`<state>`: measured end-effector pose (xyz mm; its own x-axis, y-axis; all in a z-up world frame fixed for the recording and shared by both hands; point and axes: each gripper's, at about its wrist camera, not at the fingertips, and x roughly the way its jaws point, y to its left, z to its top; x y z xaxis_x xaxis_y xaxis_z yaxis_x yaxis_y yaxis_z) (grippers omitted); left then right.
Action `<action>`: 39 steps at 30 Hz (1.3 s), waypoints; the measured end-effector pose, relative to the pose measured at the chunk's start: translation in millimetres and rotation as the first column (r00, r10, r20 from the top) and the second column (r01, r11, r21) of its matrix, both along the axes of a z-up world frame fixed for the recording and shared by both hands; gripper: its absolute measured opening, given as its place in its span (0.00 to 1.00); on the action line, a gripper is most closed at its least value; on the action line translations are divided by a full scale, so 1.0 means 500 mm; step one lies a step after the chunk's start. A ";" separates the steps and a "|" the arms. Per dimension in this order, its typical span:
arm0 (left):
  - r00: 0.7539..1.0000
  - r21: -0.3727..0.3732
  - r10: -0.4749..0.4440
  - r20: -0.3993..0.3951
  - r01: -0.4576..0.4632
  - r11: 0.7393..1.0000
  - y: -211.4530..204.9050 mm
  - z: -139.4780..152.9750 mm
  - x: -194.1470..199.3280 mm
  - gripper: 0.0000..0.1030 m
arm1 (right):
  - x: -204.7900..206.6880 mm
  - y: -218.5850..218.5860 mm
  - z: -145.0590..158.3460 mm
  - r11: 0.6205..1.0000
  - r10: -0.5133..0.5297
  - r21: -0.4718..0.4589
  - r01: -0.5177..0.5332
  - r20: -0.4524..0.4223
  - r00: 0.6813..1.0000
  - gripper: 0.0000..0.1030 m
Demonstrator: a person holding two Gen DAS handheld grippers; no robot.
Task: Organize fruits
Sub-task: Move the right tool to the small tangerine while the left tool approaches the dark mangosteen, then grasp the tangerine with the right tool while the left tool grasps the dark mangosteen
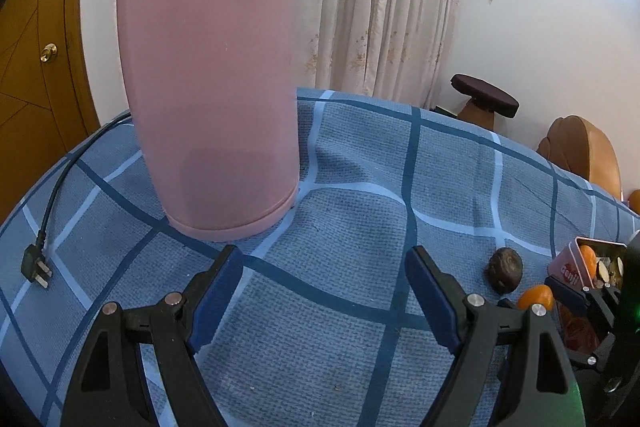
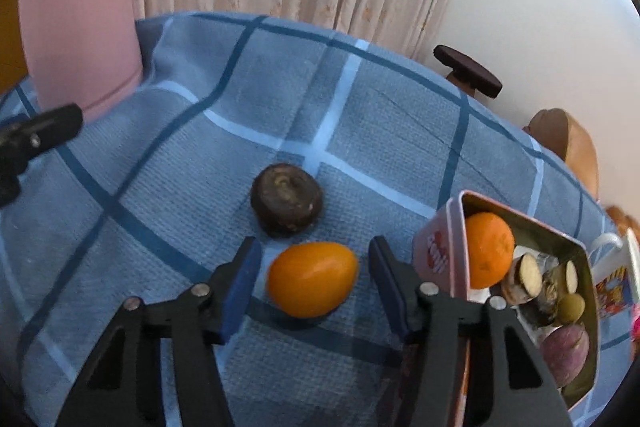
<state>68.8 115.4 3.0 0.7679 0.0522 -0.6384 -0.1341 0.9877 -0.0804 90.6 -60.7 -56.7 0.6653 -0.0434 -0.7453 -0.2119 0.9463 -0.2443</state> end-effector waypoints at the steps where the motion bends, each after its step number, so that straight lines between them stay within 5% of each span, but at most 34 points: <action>1: 1.000 0.004 0.001 0.000 -0.001 1.000 -0.001 0.000 0.000 0.82 | -0.001 -0.002 0.002 1.000 -0.003 -0.004 0.004 0.002 1.000 0.54; 5: 1.000 0.013 0.002 -0.004 -0.002 1.000 -0.003 -0.003 0.001 0.82 | -0.024 -0.013 0.008 1.000 0.011 0.002 -0.012 0.031 0.999 0.42; 12: 1.000 0.045 -0.029 0.010 0.029 0.999 -0.020 -0.007 0.002 0.82 | -0.106 -0.048 0.068 0.984 0.041 0.162 -0.081 0.233 0.972 0.41; 16: 0.993 0.048 -0.110 0.040 0.108 0.993 -0.039 -0.004 -0.001 0.82 | -0.139 -0.088 0.098 0.957 -0.042 0.284 -0.053 0.320 0.946 0.41; 24: 0.945 0.052 -0.322 0.062 0.320 0.946 -0.113 -0.005 -0.002 0.82 | -0.154 -0.128 0.133 0.953 -0.160 0.299 0.038 0.393 0.905 0.41; 30: 0.895 -0.037 -0.446 -0.016 0.445 0.895 -0.197 0.007 0.054 0.82 | -0.160 -0.164 0.149 0.943 -0.196 0.329 0.055 0.412 0.890 0.42; 35: 0.884 0.040 -0.448 -0.135 0.457 0.889 -0.272 -0.034 0.113 0.81 | -0.158 -0.182 0.160 0.935 -0.223 0.347 0.076 0.404 0.887 0.41; 38: 0.876 0.048 -0.432 -0.216 0.451 0.891 -0.289 -0.069 0.142 0.70 | -0.156 -0.184 0.163 0.931 -0.225 0.358 0.074 0.399 0.889 0.41; 39: 0.882 0.043 -0.431 -0.190 0.446 0.894 -0.288 -0.060 0.142 0.60 | -0.155 -0.183 0.163 0.931 -0.223 0.358 0.073 0.400 0.889 0.41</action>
<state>140.1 -28.4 -27.1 0.6043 -0.2063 -0.7696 0.3105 0.9505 -0.0110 13.0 -152.5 24.9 0.9253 0.0260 -0.3784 -0.0086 0.9988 0.0475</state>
